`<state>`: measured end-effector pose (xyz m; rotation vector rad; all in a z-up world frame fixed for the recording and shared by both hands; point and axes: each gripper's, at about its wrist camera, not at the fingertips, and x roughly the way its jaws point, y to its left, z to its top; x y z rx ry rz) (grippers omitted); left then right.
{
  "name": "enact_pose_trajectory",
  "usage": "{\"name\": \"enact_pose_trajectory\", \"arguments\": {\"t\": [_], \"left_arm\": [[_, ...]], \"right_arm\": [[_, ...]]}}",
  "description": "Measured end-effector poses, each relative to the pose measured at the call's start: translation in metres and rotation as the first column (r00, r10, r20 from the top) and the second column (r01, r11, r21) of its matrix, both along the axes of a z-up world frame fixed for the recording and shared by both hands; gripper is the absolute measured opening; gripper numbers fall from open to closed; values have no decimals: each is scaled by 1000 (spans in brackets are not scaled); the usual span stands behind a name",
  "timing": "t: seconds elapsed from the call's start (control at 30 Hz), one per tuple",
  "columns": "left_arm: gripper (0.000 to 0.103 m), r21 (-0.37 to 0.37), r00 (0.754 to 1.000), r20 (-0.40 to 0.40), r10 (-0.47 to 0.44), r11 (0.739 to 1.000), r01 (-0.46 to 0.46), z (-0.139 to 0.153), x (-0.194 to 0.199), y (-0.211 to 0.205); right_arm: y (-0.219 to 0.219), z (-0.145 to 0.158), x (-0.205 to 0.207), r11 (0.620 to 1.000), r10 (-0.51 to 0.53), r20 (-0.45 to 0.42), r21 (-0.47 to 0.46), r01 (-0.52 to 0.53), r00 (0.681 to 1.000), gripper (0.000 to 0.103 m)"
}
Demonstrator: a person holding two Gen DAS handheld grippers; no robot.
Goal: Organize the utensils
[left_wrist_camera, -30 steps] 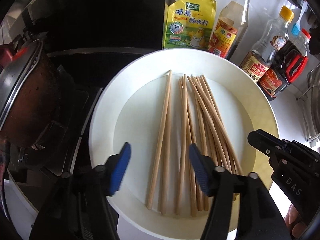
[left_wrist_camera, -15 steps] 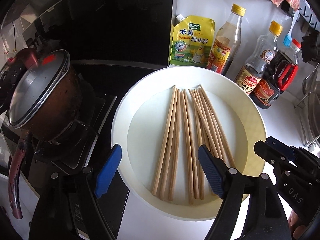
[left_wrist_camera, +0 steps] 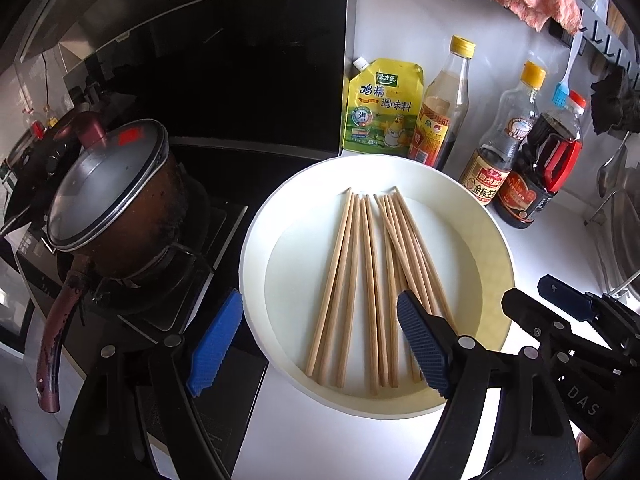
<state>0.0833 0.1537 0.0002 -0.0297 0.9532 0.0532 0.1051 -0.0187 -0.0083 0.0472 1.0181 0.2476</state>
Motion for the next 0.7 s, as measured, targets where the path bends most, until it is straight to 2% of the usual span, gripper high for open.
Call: {"name": "enact_pose_trajectory", "arguments": {"t": [0.7], "left_arm": [[81, 10, 999, 32, 14, 1000, -15, 12, -18, -6]], "right_arm": [[-6, 6, -13, 1000, 10, -5, 6, -10, 1000, 56]]}}
